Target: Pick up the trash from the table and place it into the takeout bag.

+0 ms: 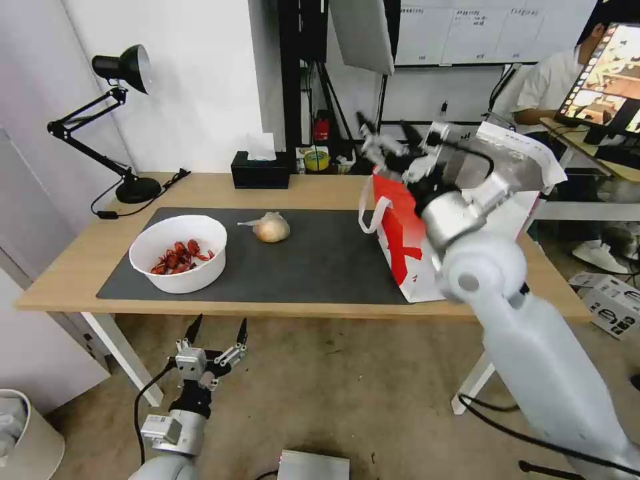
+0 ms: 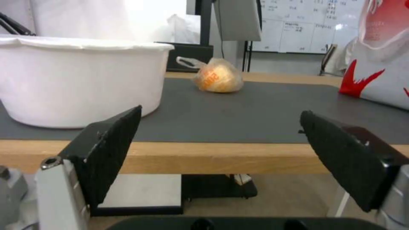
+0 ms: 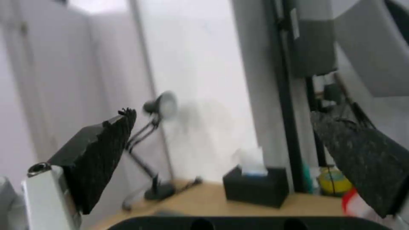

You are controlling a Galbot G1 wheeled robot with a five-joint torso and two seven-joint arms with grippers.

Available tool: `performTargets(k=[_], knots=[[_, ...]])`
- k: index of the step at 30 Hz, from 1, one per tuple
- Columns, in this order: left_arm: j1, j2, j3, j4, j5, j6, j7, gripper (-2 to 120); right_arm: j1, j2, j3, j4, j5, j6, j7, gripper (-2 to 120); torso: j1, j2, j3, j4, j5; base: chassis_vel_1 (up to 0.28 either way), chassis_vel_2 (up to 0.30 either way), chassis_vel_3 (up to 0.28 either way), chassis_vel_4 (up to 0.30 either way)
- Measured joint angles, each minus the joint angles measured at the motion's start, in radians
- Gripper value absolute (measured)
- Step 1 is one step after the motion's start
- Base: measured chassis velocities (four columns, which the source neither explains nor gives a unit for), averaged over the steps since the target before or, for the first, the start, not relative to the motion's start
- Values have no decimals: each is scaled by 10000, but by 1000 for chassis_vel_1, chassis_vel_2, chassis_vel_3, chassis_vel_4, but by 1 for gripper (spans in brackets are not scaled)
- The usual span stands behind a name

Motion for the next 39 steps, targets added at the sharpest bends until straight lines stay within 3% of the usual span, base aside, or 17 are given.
performTargets(k=[7, 9, 14, 17, 25, 27, 39], knots=[[1, -9, 6, -5, 1, -1, -2, 100, -1885, -691, 690, 906, -1258, -33, -537, 100, 0, 0, 0, 0, -2, 0, 0, 0, 0], [13, -15, -6, 55, 2, -71, -4, 100, -3144, -846, 1353, 1413, -2034, -58, -232, 100, -1, 0, 0, 1, 0, 0, 0, 0, 0], [-2, -35, -11, 145, 5, -174, 1, 100, -4763, -822, 1884, 1758, -3010, -23, 485, 100, 0, 1, -1, 0, -1, 0, 0, 0, 0], [-1, -24, -35, 229, 11, -249, 3, 100, -6378, -287, 2094, 1618, -4561, 1093, 760, 100, -1, 1, -1, 2, -4, 0, 0, 0, 0], [-8, -45, -35, 295, 15, -300, 10, 100, -8254, 975, 1628, 861, -6411, 3358, 688, 100, -1, 1, -1, 0, -4, 0, 0, 0, 0], [-9, -76, -27, 323, 22, -315, 12, 100, -8697, 1485, 1471, 218, -7475, 4068, 1000, 100, 0, 0, -1, 1, -2, 0, 0, 0, 0], [-65, -142, 18, 479, 78, -357, 20, 100, -9439, 2090, 1592, -587, -8405, 4375, 1793, 100, 1, -1, 1, 1, -3, 0, 0, 0, 0]])
